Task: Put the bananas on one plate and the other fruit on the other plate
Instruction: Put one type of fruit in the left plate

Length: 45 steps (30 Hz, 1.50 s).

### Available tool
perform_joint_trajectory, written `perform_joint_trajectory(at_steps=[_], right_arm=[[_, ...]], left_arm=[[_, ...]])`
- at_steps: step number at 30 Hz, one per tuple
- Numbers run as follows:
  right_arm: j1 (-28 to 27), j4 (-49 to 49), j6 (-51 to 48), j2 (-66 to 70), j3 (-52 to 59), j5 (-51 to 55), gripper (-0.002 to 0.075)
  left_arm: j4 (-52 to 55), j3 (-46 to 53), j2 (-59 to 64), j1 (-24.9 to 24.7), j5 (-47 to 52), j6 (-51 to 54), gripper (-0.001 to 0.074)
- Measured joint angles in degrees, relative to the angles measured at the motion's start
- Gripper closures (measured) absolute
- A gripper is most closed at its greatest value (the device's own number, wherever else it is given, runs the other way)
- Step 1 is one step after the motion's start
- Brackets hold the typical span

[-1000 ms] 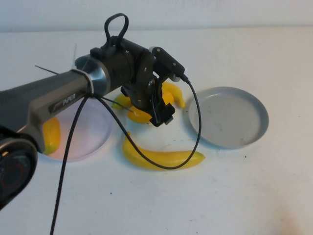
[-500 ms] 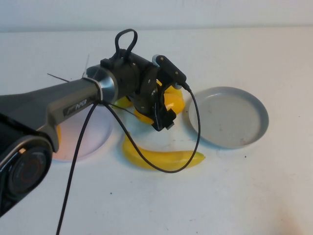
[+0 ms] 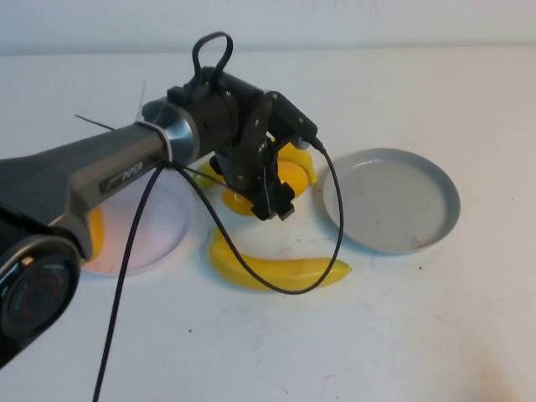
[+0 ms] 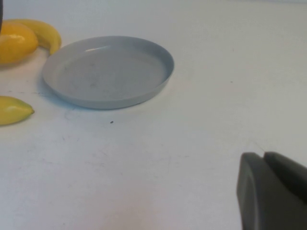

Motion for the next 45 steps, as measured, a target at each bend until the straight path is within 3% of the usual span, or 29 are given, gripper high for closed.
perform_joint_trajectory(at_steps=[10,21,31,45], right_arm=[[0.0,0.0,0.0,0.0,0.0,0.0,0.0742],[0.0,0.0,0.0,0.0,0.0,0.0,0.0742],[0.0,0.0,0.0,0.0,0.0,0.0,0.0742],[0.0,0.0,0.0,0.0,0.0,0.0,0.0742]], left_arm=[[1.8,-10.5,-3.3,0.5,20.8,-11.9,0.0213],[2.8,-7.2,-7.2,2.7,22.1,-17.3,0.0213],[-0.7,6.9,-13.8,15.0,22.1,-19.4,0.0213],[-2.2,8.6,-9.5,15.4,17.4,-20.1,0.0170]])
